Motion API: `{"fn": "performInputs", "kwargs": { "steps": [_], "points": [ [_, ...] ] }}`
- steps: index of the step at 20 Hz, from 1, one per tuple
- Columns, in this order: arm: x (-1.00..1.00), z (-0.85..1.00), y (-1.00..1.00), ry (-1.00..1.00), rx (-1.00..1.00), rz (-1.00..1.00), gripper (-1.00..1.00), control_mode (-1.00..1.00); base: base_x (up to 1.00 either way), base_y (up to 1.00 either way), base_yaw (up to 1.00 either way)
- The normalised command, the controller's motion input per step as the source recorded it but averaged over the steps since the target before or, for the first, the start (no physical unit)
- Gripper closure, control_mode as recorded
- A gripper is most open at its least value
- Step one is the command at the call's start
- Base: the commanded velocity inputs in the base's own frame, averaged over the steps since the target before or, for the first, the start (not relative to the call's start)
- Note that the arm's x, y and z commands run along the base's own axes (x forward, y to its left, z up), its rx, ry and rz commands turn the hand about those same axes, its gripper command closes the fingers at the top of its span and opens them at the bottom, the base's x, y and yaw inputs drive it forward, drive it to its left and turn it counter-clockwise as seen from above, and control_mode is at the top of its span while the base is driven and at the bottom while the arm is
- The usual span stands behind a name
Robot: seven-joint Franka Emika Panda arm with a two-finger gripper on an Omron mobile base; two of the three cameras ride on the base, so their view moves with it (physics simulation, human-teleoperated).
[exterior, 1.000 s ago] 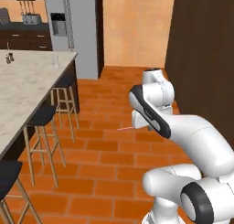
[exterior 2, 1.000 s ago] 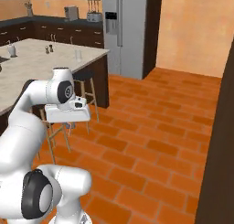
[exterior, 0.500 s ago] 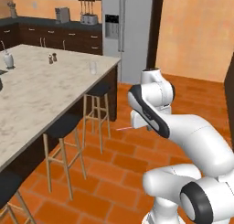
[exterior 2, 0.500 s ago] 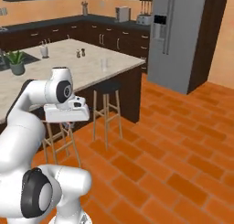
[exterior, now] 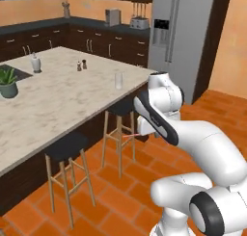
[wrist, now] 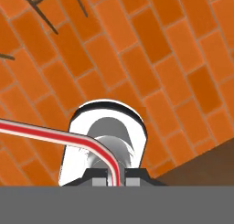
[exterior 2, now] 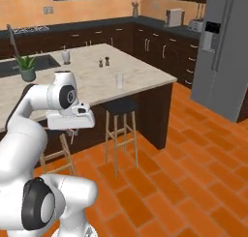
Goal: Take a straw from the drawer in front and place it inside the glass cup on the dining counter.
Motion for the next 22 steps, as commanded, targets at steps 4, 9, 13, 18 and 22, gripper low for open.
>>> {"fn": "performInputs", "kwargs": {
  "steps": [4, 9, 13, 18, 22],
  "points": [
    [0.00, 0.00, 0.00, 0.00, 0.00, 0.00, 1.00, 1.00, 0.84, -0.73, 0.39],
    [0.00, 0.00, 0.00, 0.00, 0.00, 0.00, 1.00, 1.00, 0.71, -0.67, 0.37],
    [0.00, 0.00, 0.00, 0.00, 0.00, 0.00, 1.00, 1.00, 0.60, -0.41, 0.39],
    [0.00, 0.00, 0.00, 0.00, 0.00, 0.00, 1.00, 1.00, 0.68, -0.47, 0.47],
    [0.00, 0.00, 0.00, 0.00, 0.00, 0.00, 1.00, 1.00, 0.66, -0.58, 0.38]
  ]
}}
